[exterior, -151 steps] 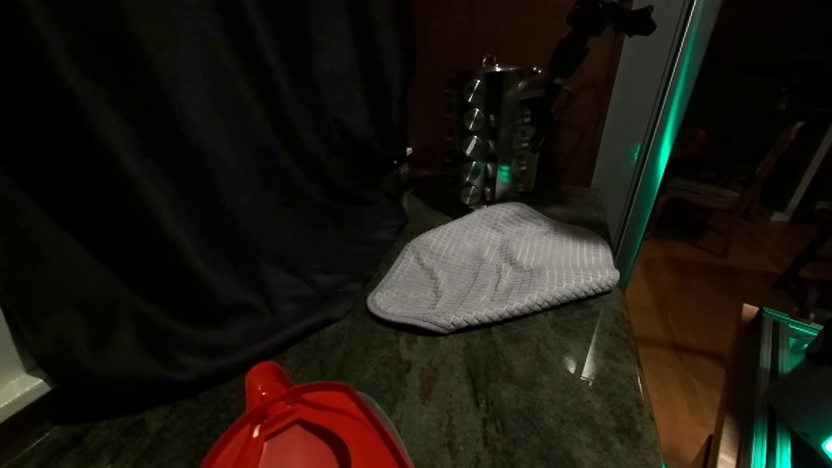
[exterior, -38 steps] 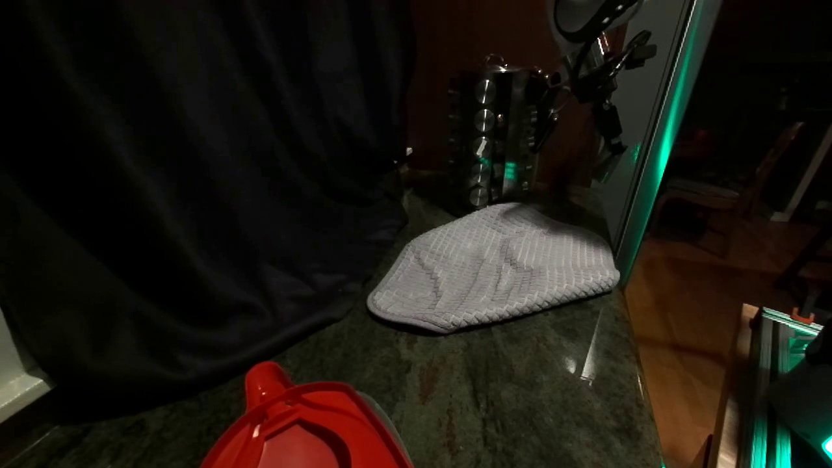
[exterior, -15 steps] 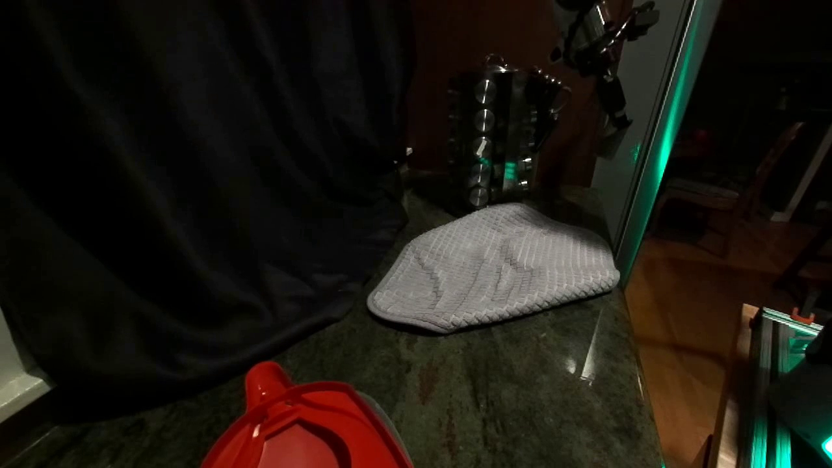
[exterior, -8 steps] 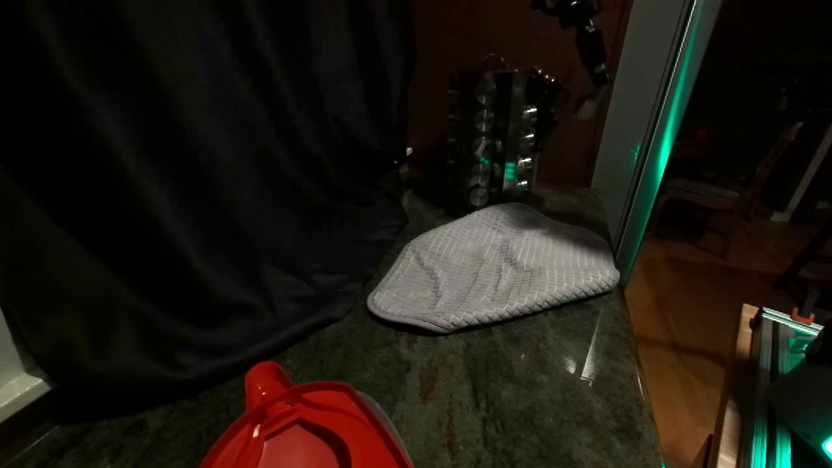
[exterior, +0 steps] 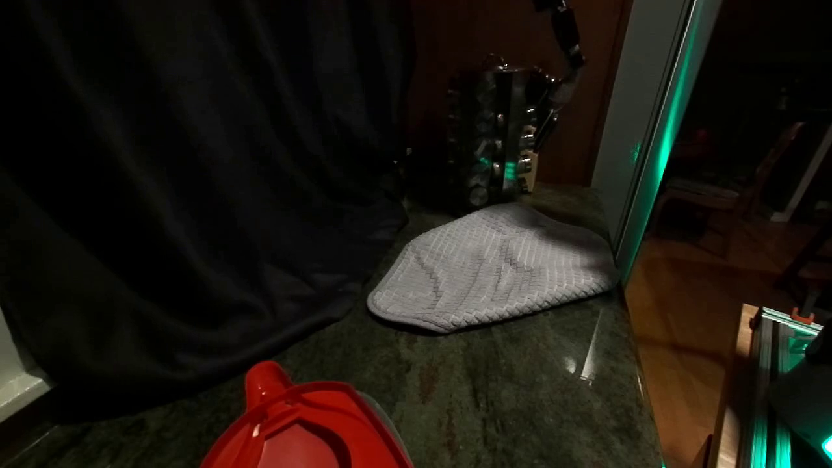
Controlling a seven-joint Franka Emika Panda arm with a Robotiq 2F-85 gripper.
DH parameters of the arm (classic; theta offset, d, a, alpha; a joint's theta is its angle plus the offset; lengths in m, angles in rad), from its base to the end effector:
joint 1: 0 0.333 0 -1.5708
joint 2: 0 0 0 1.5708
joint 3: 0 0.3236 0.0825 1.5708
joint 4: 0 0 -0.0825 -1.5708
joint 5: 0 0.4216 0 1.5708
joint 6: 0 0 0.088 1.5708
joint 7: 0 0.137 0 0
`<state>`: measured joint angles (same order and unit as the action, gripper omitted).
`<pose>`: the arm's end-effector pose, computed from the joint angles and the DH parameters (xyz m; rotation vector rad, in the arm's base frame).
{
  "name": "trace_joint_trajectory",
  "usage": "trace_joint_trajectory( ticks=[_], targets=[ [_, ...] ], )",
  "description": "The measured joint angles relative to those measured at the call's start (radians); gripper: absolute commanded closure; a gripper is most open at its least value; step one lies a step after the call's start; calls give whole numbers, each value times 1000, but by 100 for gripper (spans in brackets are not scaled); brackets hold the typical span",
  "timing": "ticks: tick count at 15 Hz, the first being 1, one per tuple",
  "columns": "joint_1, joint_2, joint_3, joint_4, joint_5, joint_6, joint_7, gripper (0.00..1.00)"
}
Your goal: Remove one glass jar from the stand on the right and put it on the countertop.
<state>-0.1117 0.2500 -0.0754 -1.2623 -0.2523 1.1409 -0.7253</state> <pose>0.5910 -0.1467 0.5798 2.9063 0.7028 -0.6800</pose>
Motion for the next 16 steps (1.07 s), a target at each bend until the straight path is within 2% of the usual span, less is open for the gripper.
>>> trace_joint_trajectory(
  ticks=[9, 16],
  targets=[
    [-24, 164, 1, 305, 86, -112, 32, 75],
    [-45, 238, 2, 440, 148, -125, 61, 75]
  ],
)
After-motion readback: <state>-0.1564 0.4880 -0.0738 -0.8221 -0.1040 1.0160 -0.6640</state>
